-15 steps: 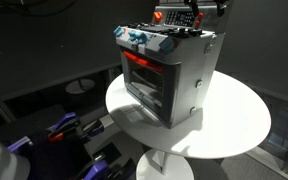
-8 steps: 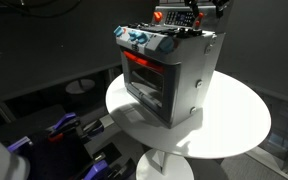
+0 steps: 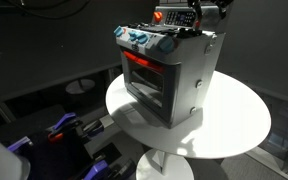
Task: Press the top button on the right side of the stove
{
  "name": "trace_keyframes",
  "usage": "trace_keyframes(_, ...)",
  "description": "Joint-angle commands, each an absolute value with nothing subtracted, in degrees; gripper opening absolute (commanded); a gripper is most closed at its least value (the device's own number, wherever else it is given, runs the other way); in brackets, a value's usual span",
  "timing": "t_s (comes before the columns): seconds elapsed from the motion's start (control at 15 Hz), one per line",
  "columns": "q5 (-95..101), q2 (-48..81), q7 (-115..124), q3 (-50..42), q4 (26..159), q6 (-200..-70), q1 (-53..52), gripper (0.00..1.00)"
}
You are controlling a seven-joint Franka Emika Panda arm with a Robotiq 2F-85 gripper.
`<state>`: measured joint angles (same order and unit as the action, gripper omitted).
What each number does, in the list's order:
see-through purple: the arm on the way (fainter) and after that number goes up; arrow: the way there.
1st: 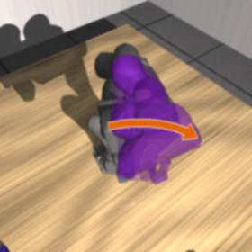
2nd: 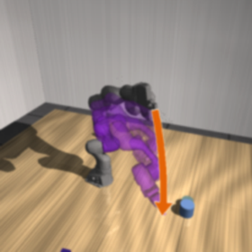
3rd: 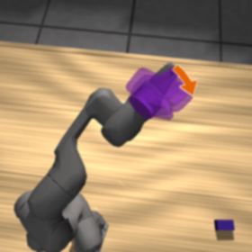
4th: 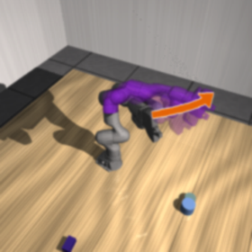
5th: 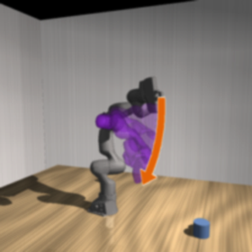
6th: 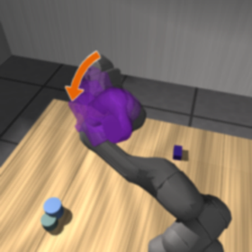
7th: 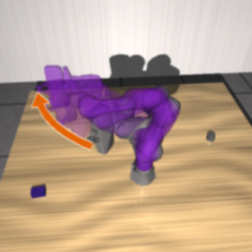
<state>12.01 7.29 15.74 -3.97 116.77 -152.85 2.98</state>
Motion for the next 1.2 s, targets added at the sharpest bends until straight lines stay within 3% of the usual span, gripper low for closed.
trace_keyframes(0.0, 13.49, 9.6, 17.53, -5.23, 113.86, -153.5, 2.1, 1.0)
trace_keyframes(0.53, 7.69, 5.57, 11.28, -4.19, 115.98, -147.6, 3.17, 1.0)
trace_keyframes(1.13, -1.6, -4.36, -1.79, -4.62, 118.01, -127.77, 4.14, 1.0)
